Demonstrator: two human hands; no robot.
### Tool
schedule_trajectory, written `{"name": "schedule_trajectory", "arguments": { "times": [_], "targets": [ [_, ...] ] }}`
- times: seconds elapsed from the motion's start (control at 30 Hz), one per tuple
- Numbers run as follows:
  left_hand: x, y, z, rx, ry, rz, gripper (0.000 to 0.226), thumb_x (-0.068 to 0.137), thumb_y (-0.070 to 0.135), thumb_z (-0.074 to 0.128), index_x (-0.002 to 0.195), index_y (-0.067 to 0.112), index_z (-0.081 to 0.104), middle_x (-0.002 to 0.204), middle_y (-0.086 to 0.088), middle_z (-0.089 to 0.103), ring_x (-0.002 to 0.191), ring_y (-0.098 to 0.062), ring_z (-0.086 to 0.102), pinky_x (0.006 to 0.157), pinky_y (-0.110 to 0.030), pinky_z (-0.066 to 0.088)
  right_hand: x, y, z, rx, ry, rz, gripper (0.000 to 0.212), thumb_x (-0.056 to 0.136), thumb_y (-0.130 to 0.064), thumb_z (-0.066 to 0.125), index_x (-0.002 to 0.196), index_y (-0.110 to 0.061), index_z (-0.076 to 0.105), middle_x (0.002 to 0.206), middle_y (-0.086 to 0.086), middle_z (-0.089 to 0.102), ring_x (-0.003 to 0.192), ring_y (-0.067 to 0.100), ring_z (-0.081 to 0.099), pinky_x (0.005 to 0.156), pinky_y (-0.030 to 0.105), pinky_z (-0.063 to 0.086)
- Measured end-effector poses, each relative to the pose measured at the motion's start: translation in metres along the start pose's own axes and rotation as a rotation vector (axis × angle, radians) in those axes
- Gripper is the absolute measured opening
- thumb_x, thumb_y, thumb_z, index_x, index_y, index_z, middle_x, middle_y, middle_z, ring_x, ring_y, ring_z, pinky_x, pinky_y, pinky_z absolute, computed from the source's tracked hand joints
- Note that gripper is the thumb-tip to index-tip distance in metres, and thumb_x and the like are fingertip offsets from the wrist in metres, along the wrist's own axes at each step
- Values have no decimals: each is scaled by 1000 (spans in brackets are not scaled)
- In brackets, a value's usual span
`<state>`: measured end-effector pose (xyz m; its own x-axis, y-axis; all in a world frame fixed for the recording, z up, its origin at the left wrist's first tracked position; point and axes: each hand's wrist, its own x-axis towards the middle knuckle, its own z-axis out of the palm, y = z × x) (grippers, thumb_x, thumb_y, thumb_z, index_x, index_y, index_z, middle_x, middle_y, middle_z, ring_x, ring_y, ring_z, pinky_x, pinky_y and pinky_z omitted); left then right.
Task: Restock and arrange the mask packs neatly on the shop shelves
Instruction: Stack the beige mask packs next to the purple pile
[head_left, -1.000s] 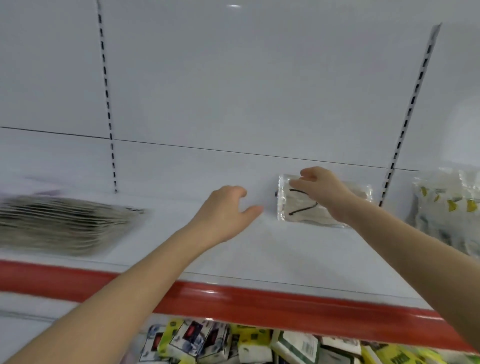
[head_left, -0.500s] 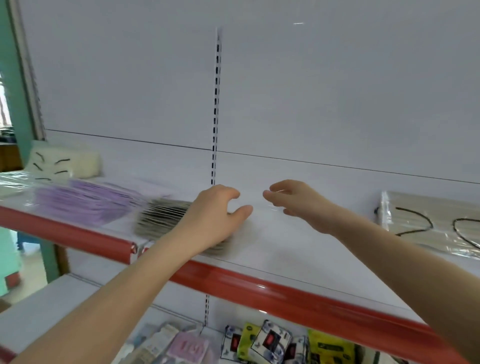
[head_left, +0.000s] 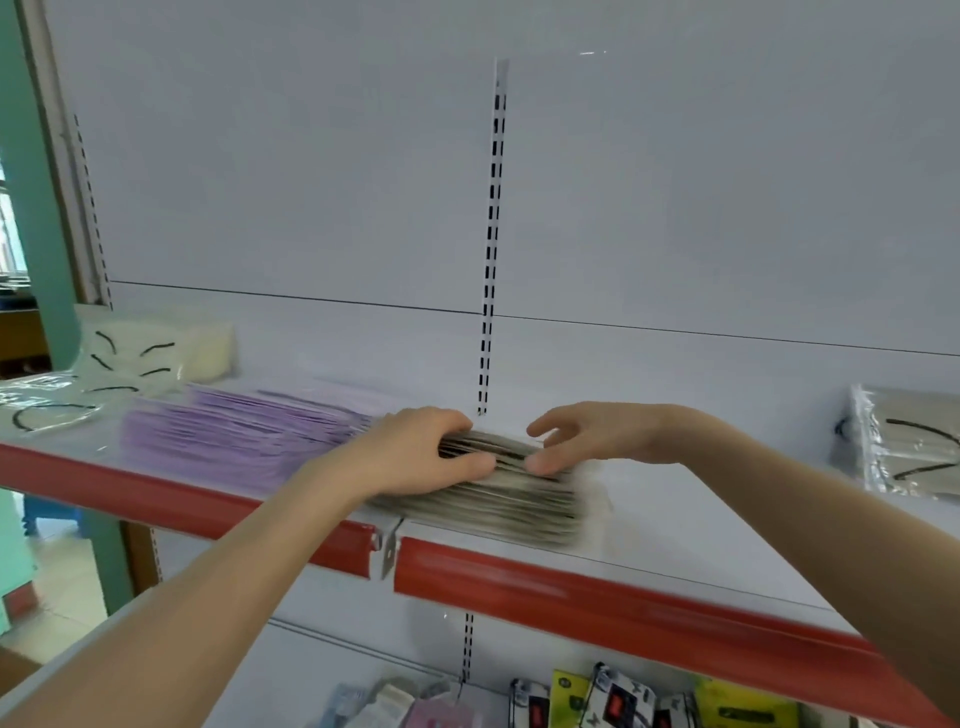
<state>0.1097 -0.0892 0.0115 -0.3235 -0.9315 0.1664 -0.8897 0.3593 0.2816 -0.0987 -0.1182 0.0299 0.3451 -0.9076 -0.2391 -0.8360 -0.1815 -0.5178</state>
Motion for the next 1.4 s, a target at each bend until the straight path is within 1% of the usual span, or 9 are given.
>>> {"name": "schedule_trajectory", "arguments": {
  "times": [0.17,0.3,0.37,0.53,0.73,0.93,1.07,1.23,1.4],
  "targets": [
    [3,-7,7,32,37,86,75,84,56,53,145,21,27,150,2,30,137,-15,31,115,-39,20,4,-2,4,-75,108,-51,32,86,-33,61,117,-29,56,119,-5,60,108,11,54,96,24,40],
    [6,-12,10,75,93,115,84,84,58,52,148,20,15,156,-1,13,144,-15,11,116,-38,5,5,-6,7,-216,228,-132,14,94,-23,48,103,-28,57,93,-12,58,89,12,53,77,22,41],
    [8,-13,11,65,94,119,85,84,57,53,149,20,12,158,-2,6,145,-14,3,116,-39,2,5,-6,7,-241,217,-127,13,94,-31,49,105,-29,56,96,-13,59,94,12,55,81,23,42],
    [10,-15,14,35,62,96,88,83,58,53,149,20,10,158,-2,4,145,-13,2,117,-40,2,1,-11,10,-314,72,-54,65,76,-60,62,132,-32,44,116,-12,49,110,9,49,99,27,38],
    [8,-14,15,40,66,93,87,82,58,55,149,21,13,157,0,11,144,-13,9,116,-39,4,4,-11,0,-214,37,-65,50,78,-50,66,123,-33,52,110,-9,64,101,7,58,88,20,43],
    [6,-12,13,43,110,58,95,78,59,60,149,23,8,158,-1,-1,145,-13,-7,117,-43,-2,11,-7,-12,-148,55,-137,23,87,-41,61,108,-32,61,98,-6,66,90,9,60,88,24,44],
    [4,-13,11,14,158,45,96,77,58,62,149,25,6,158,1,-6,145,-11,-11,118,-41,-3,15,-6,-16,-187,92,-160,20,90,-40,56,107,-29,59,85,-14,59,80,4,54,66,9,41],
    [-1,-9,9,-75,254,75,81,79,52,63,146,27,24,157,4,7,144,-9,3,117,-31,7,20,-5,-22,-184,175,-224,11,91,-29,57,81,-30,59,64,-14,49,52,-3,44,49,7,32],
    [-2,-1,8,-219,482,105,44,85,36,62,124,16,57,130,3,51,121,-8,46,96,-12,28,23,-2,-20,-294,263,-283,10,93,-20,53,84,-17,57,68,-13,46,56,0,42,50,6,34]
  ]
}}
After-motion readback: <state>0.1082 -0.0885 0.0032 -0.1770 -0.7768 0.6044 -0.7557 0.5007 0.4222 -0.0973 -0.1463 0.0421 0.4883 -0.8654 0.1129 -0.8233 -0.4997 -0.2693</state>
